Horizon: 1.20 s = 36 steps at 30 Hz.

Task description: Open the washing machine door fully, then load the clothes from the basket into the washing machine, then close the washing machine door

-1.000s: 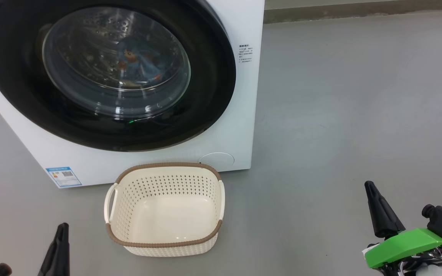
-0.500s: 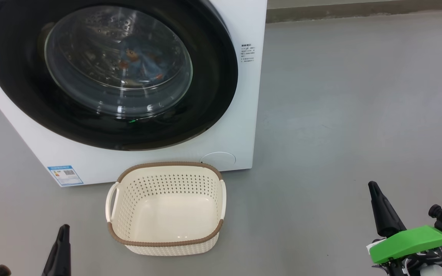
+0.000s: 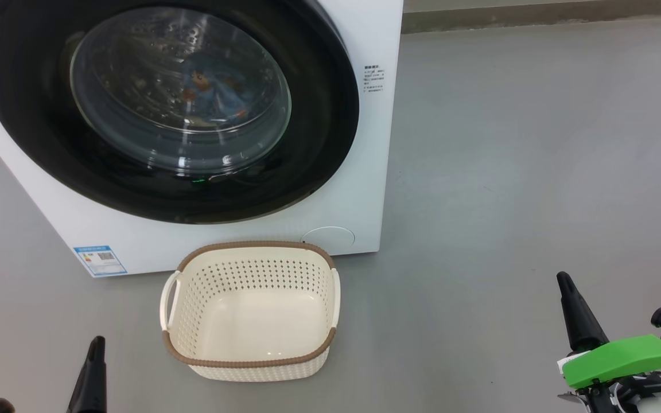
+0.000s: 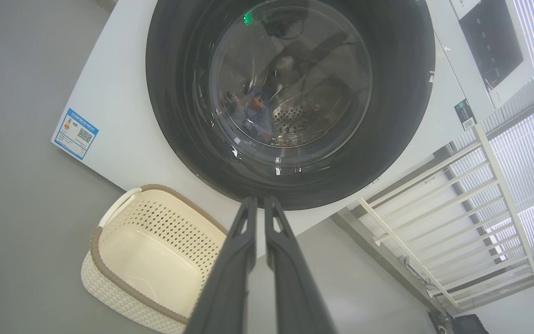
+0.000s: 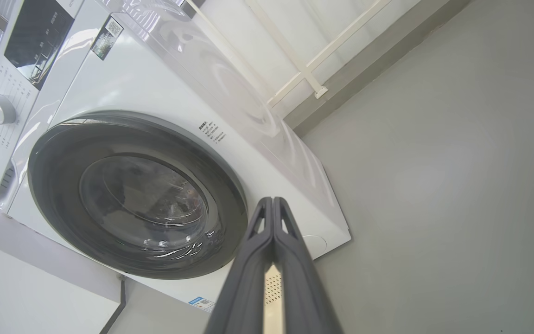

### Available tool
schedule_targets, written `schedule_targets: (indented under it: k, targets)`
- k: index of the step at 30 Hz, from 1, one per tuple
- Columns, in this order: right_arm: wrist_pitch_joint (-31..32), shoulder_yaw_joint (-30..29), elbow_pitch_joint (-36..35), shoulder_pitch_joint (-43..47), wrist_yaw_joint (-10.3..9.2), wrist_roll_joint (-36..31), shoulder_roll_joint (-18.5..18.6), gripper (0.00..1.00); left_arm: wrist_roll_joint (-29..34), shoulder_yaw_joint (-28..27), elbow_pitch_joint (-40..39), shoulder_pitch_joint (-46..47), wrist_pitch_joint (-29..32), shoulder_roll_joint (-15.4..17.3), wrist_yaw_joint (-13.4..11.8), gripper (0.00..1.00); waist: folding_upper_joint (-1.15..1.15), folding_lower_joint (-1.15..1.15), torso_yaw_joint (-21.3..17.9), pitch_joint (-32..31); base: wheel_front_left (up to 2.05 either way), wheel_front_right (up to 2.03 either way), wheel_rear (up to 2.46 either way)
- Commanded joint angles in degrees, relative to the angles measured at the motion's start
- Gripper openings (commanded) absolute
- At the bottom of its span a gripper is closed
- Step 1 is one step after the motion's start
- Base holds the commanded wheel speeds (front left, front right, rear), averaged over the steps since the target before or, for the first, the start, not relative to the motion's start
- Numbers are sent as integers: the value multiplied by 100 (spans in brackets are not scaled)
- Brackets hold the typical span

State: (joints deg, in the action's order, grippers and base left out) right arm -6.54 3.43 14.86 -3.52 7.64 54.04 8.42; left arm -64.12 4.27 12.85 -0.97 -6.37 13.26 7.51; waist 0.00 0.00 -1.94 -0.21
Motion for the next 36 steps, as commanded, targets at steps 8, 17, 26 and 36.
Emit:
schedule_targets:
  k: [8, 17, 26, 36]
  targets:
    - [152, -114, -124, -211, -7, 501, -25, 0, -381, -258, -64, 343, 152, -36, 0, 0, 0, 0, 22, 4, 0, 0, 0]
    - [304, -228, -119, -218, -8, 963, -92, 0, -719, -366, -39, 394, 304, -170, -1, 0, 0, 0, 46, 9, 0, 0, 0]
    - [439, -329, -115, -224, -9, 1370, -152, 0, -1017, -462, -17, 439, 438, -288, -1, 0, 0, 0, 66, 13, 0, 0, 0]
    - [627, -470, -108, -232, -11, 1931, -235, 0, -1427, -594, 13, 501, 625, -452, -1, 0, 0, 0, 95, 19, 0, 0, 0]
